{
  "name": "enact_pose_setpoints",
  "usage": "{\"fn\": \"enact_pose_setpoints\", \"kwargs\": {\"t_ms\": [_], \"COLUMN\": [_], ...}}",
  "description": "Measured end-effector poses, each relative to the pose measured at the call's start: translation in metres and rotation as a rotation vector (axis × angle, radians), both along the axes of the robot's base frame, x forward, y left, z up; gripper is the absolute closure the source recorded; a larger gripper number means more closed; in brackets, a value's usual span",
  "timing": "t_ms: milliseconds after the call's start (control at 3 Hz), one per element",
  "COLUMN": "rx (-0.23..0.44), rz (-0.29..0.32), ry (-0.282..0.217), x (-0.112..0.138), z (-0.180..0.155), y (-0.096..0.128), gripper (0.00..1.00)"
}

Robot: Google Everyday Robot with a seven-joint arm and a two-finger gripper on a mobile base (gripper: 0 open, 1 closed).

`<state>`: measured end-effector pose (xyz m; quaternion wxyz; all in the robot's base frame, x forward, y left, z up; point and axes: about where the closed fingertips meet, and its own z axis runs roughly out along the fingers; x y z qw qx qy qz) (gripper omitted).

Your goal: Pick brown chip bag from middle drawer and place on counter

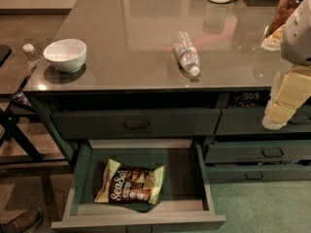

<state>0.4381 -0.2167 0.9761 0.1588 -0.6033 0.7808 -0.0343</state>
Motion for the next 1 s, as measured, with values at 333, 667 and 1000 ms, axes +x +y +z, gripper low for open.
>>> {"fn": "enact_pose_setpoints", "kwargs": {"t_ms": [333,667,1000], "rx": [0.000,0.016,0.066], "rz": [-0.001,0.016,0.042], "ry": [-0.003,0.007,0.073], "x": [0.000,-0.003,-0.004], "z": [-0.003,-0.027,-0.075], "y": [0.003,0.021,0.068], "gripper": [0.00,0.00,0.00]}}
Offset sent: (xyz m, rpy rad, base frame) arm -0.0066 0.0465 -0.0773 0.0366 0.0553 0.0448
